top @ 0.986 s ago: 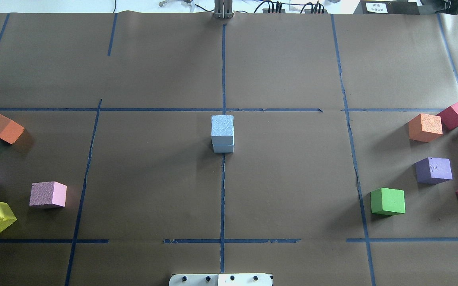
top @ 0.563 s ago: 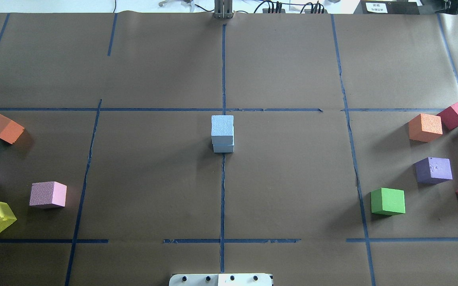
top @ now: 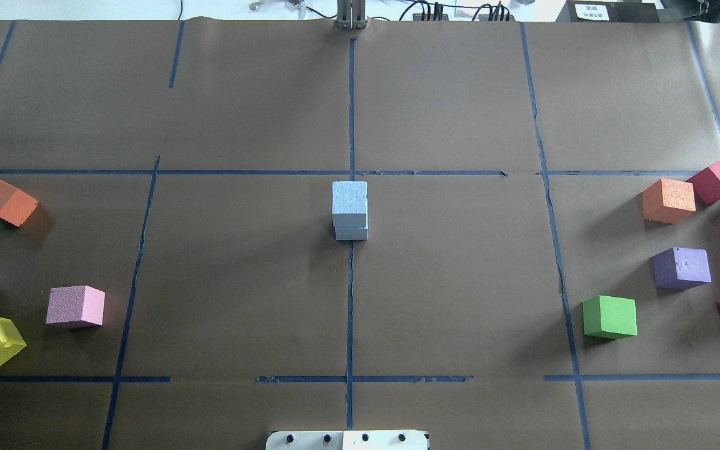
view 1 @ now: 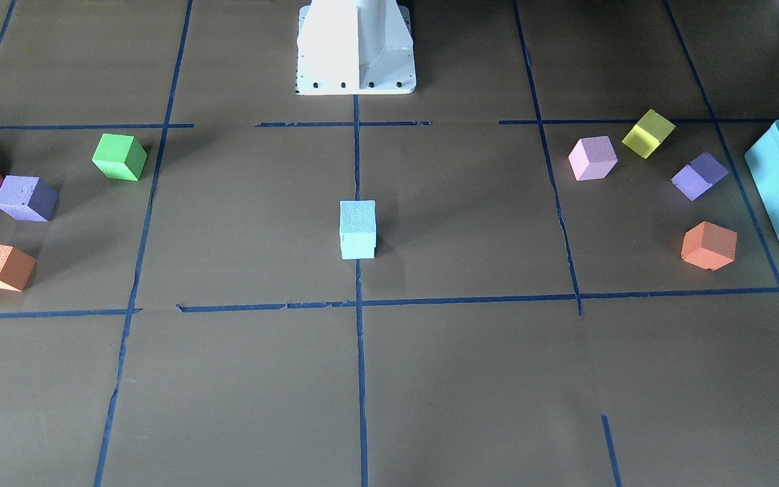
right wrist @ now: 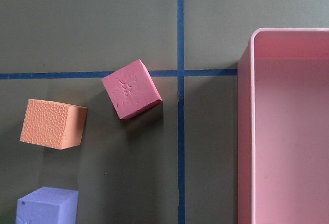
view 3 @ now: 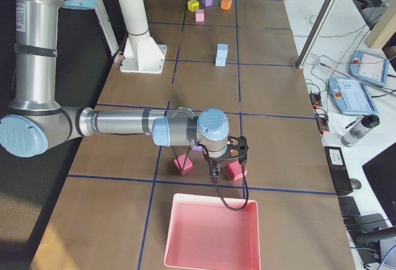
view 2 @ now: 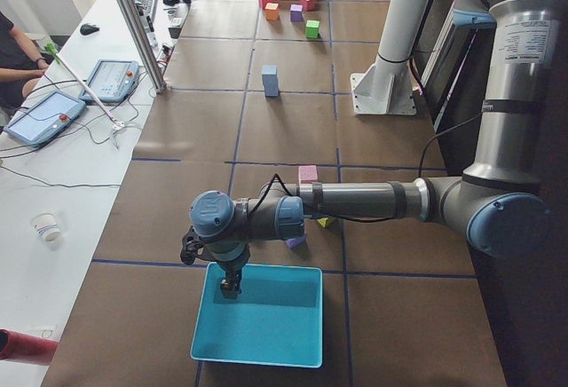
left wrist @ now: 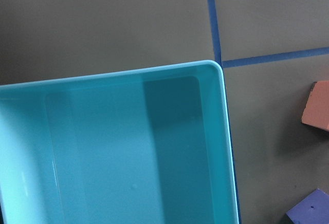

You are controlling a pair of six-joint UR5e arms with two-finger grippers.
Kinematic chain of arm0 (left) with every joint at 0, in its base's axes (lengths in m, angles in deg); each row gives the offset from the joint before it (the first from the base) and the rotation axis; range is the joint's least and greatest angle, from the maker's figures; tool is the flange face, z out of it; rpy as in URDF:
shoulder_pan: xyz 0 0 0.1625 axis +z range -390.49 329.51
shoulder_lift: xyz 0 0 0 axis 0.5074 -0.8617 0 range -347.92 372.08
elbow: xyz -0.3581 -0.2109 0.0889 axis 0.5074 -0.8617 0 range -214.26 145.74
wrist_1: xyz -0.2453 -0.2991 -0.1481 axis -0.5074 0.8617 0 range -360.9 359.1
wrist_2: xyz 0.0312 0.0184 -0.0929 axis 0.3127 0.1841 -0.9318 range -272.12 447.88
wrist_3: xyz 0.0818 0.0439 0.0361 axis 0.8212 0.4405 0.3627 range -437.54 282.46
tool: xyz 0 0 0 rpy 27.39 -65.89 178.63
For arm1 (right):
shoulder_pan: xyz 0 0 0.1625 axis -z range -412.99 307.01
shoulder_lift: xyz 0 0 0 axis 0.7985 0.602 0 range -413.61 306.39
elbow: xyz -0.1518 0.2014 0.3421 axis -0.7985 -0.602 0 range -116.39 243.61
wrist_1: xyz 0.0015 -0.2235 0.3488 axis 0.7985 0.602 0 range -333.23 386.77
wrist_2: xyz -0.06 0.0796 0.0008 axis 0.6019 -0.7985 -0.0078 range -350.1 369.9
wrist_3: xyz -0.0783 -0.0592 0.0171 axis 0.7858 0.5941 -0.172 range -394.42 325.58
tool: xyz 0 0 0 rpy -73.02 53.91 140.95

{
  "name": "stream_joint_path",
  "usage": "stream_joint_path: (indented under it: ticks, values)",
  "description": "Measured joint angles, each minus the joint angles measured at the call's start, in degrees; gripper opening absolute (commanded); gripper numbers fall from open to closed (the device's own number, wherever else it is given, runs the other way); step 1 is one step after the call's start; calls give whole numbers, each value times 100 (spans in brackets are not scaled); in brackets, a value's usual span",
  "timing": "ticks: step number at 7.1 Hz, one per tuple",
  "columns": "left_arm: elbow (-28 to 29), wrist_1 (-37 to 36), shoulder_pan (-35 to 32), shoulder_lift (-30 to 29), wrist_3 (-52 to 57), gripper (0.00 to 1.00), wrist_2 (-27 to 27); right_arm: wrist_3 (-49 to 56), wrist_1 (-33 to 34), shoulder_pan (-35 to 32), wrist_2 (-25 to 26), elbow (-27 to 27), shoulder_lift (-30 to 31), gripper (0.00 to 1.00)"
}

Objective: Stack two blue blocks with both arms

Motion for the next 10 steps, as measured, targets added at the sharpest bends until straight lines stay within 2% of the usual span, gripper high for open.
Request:
stream_joint_path:
  ticks: [3, 10]
  values:
    - [-174, 3, -9, 148, -179, 100, 0, 0, -16, -2, 1, -3, 0, 100]
    - [-193, 5, -9, 179, -162, 100, 2, 0, -9, -2, 4, -17, 5, 100]
